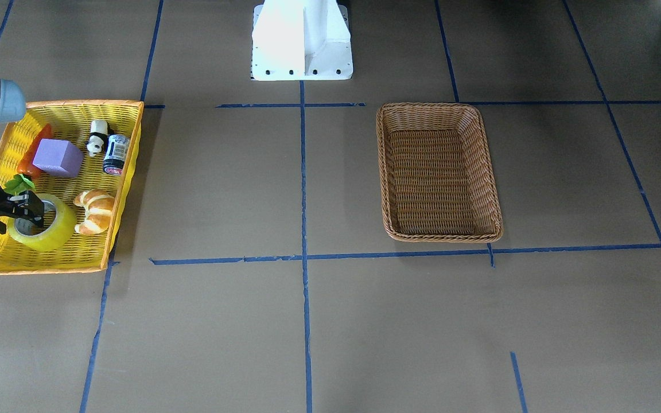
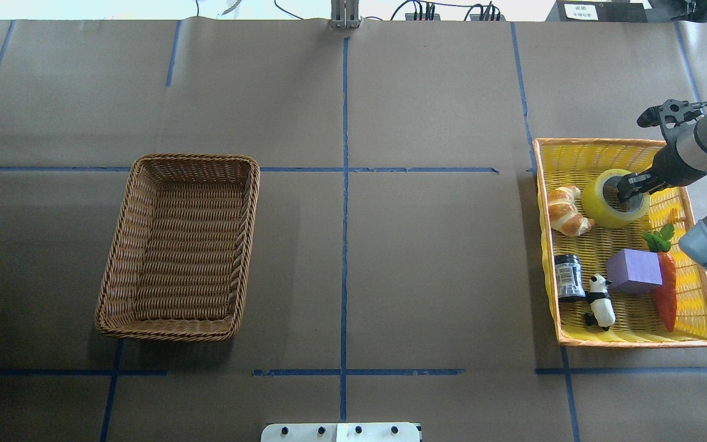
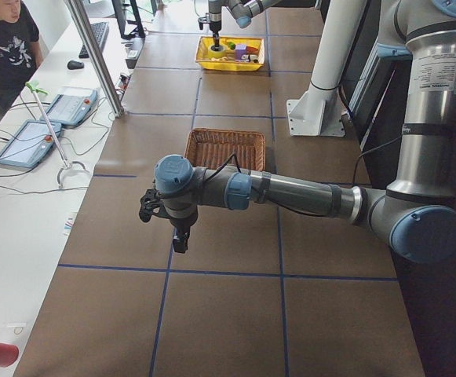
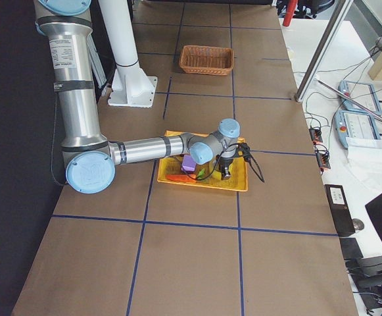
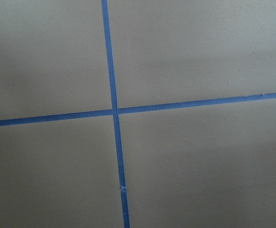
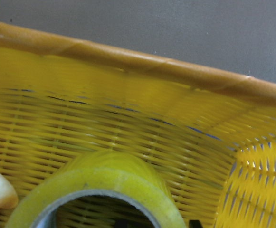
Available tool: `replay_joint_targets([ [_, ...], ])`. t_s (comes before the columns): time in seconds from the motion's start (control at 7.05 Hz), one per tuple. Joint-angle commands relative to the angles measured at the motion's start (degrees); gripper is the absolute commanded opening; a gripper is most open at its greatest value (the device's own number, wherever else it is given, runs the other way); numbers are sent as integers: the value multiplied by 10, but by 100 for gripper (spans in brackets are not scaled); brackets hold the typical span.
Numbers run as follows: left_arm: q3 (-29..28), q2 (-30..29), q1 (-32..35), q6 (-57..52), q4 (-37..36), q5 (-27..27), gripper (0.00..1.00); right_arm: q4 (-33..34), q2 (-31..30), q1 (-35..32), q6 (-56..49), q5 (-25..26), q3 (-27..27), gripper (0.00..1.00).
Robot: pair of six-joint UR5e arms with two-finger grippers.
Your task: Move tape to another basket
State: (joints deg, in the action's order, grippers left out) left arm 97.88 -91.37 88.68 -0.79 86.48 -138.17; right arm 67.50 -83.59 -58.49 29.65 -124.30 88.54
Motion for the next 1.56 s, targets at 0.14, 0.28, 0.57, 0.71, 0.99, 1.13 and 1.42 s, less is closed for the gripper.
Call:
replay_joint_targets([
  [0.14, 0, 0, 0, 0, 0, 0, 100, -1, -3, 0, -4, -3, 1, 0],
  [0.28, 2, 0, 0, 0, 0, 0, 100, -1, -5, -3, -5, -5, 8, 0],
  [0.57, 6, 0, 0, 1, 0, 0, 100, 6, -9, -38, 4, -12, 28, 0],
  [0.71, 8, 0, 0, 2, 0, 0, 100, 6, -6, -77, 4, -55, 30, 0],
  [0.99, 9, 0, 0, 1, 0, -1, 100, 1, 2, -116, 6, -136, 30, 0],
  [1.13, 9, 0, 0, 1, 0, -2, 100, 0, 21, -122, 20, -149, 31, 0],
  [1.42, 12, 0, 0, 0, 1, -2, 100, -14, 61, -122, 78, -162, 39, 0],
])
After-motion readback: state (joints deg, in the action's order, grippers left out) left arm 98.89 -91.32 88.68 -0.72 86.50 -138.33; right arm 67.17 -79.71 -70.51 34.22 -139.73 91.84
